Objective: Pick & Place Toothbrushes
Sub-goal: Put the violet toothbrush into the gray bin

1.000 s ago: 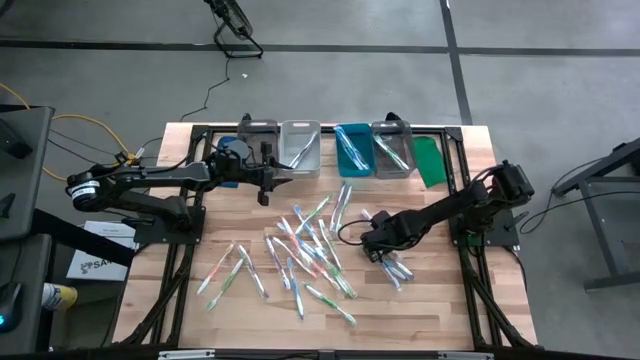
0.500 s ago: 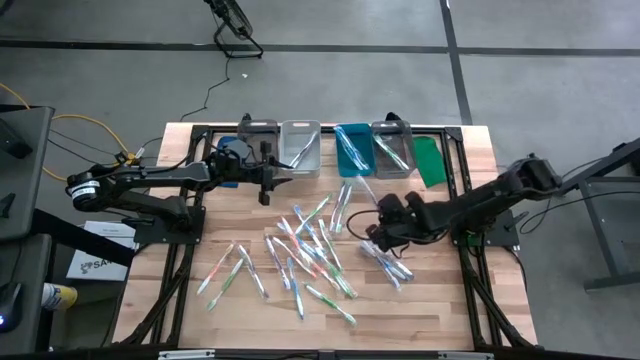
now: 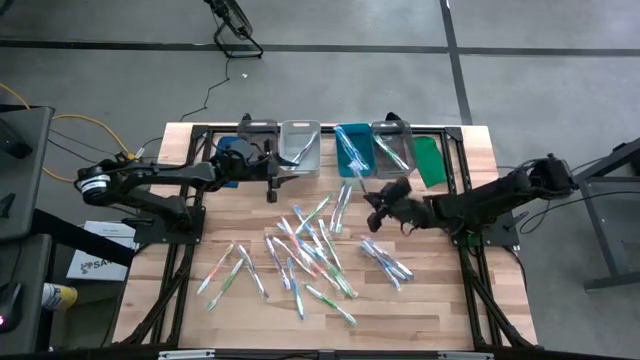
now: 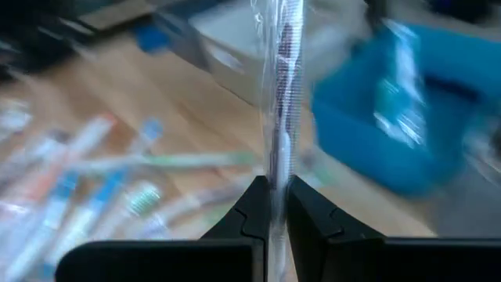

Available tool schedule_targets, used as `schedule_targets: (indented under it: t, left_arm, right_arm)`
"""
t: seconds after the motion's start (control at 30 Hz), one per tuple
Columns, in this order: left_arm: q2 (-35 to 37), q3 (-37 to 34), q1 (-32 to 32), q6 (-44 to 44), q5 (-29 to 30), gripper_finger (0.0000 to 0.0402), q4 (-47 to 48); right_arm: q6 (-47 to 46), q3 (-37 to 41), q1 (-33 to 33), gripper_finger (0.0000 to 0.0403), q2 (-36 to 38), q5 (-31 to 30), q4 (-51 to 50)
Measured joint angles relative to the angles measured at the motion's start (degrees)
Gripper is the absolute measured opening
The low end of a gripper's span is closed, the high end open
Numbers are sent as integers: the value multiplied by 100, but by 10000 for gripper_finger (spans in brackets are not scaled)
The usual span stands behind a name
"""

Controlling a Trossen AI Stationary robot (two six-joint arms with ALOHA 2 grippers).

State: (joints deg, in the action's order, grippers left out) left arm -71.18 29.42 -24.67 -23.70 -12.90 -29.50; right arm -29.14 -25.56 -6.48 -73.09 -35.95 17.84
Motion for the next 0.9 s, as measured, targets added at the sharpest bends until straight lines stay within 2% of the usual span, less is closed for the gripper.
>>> schedule_targets:
  t: [0.1, 0.2, 0.37, 0.5, 0.63, 0.9]
  left_arm:
    - [-322, 95, 0, 333, -363, 147, -342]
    - [-625, 265, 21, 714, -873, 147, -834]
    - [-1081, 685, 218, 1009, -1116, 147, -1293]
    - [-1318, 1121, 318, 983, -1139, 147, -1259]
    - [-1561, 1465, 374, 812, -1180, 147, -1235]
    - [-1828, 1759, 372, 917, -1325, 147, -1232]
  right_arm:
    - [985, 246, 417, 17, -95, 710, 1465]
    - [1797, 262, 773, 17, -253, 1259, 2251]
    - [2332, 259, 1212, 17, -817, 2175, 3552]
    - [2347, 260, 1394, 17, -1329, 2513, 4255]
    - [2447, 124, 1439, 17, -1838, 2574, 4896]
    - [2760, -423, 1401, 17, -2450, 2616, 4862]
